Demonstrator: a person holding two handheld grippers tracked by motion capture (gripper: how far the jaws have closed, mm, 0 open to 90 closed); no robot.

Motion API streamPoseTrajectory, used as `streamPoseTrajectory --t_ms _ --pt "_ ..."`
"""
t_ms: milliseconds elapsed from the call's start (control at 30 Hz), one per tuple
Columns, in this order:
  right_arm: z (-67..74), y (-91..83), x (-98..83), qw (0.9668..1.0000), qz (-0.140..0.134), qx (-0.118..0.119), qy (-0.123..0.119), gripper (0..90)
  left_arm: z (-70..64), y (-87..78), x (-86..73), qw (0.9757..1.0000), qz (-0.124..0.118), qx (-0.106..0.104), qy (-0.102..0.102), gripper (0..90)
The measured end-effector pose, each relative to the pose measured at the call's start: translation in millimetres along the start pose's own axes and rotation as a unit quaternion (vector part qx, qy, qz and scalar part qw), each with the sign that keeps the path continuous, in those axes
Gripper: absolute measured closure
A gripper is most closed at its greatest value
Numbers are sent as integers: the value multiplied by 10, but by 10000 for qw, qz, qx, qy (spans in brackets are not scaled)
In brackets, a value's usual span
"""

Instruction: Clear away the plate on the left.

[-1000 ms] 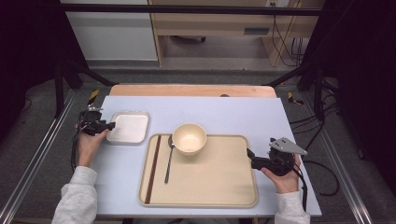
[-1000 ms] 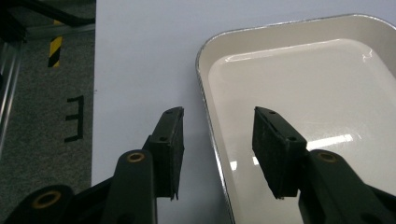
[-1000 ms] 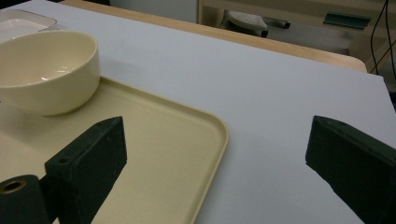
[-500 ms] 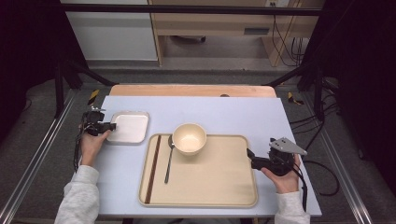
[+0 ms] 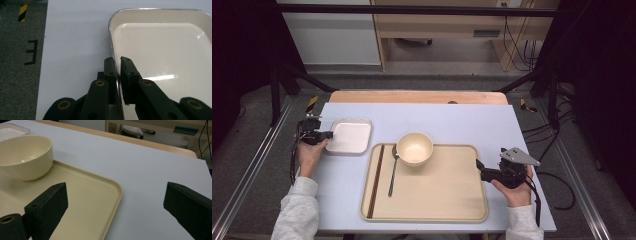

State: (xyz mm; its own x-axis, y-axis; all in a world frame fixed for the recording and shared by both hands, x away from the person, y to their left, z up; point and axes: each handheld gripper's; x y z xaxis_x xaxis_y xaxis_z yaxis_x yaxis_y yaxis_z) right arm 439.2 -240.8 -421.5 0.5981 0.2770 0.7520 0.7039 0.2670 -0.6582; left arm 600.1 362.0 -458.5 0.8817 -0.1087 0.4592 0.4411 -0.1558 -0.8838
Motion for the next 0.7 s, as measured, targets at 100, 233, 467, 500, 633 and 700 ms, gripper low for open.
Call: streamPoseTrajectory --t_ms 100,233,467,500,633,700 --pt "0 3 0 10000 1 -8 -16 58 -27 -105 11 9997 -239 -27 -47 864" --pt "7 -5 2 10000 -8 11 5 58 -72 -221 14 9991 -414 53 21 884" --pt "6 -6 3 10000 0 10 12 58 -133 -331 8 9978 -626 162 138 890" --pt "5 -4 3 10000 -4 2 0 58 -143 -347 6 9975 -664 190 152 890" --pt "3 -13 3 10000 -9 10 7 58 -166 -429 -10 9962 -830 177 194 891" --pt "2 -15 3 10000 -22 -2 8 58 -173 -482 -18 9954 -926 160 199 891"
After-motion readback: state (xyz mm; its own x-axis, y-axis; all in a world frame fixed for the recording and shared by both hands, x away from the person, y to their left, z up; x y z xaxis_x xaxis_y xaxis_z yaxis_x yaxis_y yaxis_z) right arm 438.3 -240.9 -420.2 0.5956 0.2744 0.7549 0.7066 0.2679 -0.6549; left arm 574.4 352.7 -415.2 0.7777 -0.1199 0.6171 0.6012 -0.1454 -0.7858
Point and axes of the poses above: each handheld gripper's, and its own axes: y roughly forward along the jaws, x roughly out of its top, z roughly to its left, and after that the axes turned 15 degrees about z, right-handed
